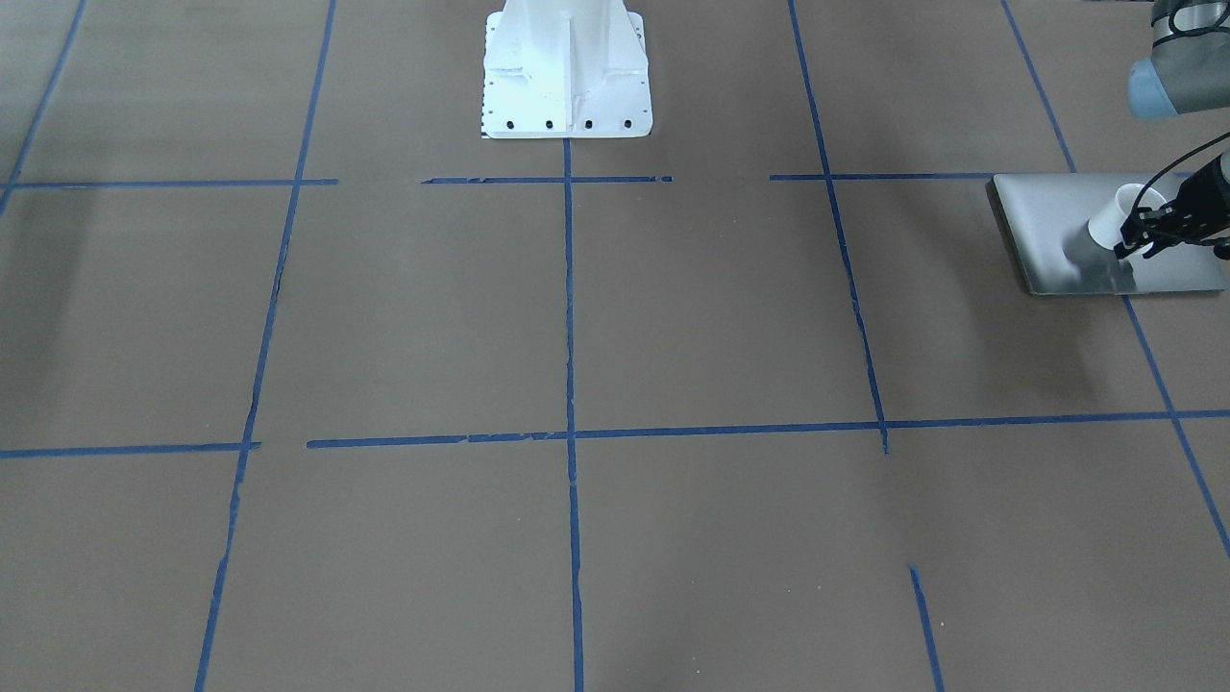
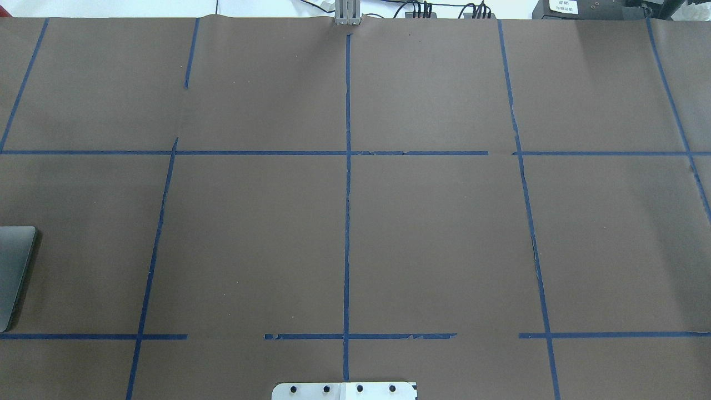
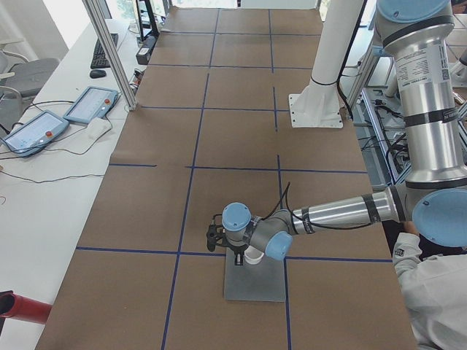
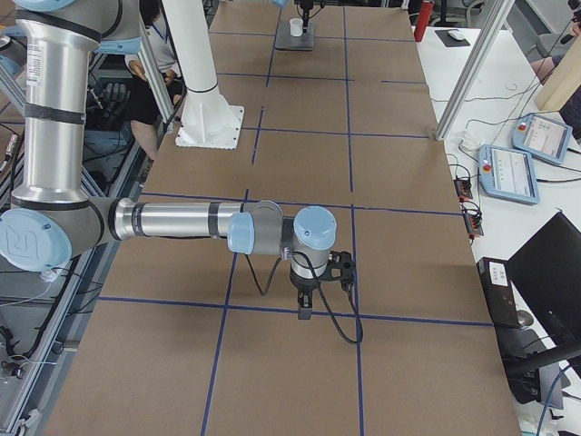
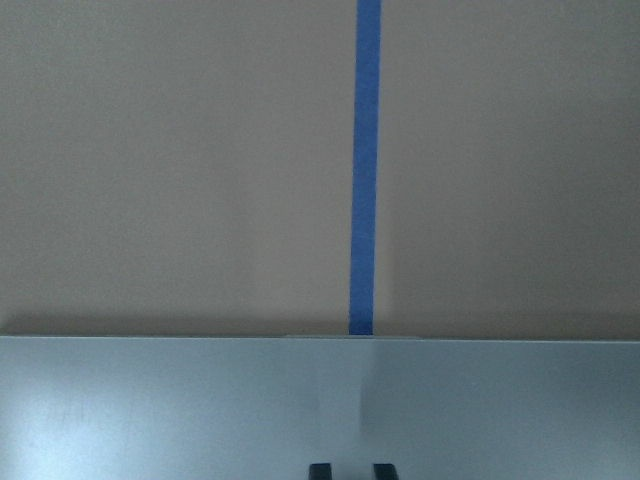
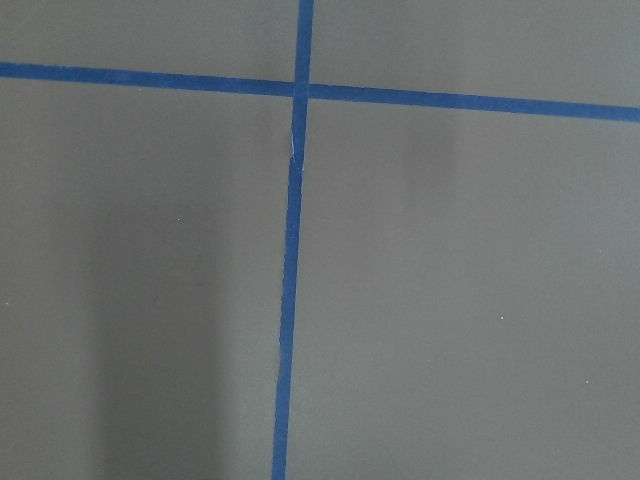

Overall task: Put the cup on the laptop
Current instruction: 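Carry the mug with the left gripper toward the silver laptop, then lower the held mug onto the laptop lid with the left gripper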

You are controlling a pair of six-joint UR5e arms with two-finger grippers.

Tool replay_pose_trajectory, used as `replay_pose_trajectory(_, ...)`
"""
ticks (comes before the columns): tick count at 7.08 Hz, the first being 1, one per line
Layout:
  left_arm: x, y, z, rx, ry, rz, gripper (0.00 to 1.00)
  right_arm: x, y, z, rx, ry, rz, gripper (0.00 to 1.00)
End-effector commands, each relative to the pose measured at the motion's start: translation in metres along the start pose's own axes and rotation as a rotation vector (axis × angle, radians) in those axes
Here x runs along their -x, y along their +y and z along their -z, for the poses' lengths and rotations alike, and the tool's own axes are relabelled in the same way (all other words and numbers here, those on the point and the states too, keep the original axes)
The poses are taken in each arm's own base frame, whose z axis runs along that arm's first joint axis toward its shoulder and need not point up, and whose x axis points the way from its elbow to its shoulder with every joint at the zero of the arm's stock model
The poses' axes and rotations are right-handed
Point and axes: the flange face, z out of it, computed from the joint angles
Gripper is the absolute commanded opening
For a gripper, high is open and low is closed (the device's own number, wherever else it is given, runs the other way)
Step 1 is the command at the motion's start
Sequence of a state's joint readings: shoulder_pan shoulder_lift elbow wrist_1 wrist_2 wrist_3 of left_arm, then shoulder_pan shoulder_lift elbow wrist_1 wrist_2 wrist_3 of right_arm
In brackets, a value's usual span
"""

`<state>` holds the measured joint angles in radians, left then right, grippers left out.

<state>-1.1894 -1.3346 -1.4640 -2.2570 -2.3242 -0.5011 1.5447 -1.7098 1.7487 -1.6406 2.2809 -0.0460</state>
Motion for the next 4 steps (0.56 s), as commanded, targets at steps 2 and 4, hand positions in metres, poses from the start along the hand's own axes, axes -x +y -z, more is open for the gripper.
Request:
replay_pose_trajectory(2, -0.036, -0.014, 0.032, -0.07, 0.041, -0.068, 1.0, 0.0, -0.001, 0.0, -0.001, 0.0, 0.001, 1.0)
replay_pose_trajectory(4, -0.003, -0.022, 0.076, -0.155, 0.014, -0.14, 1.0, 0.0, 0.0, 0.0, -0.001, 0.0, 0.001, 1.0)
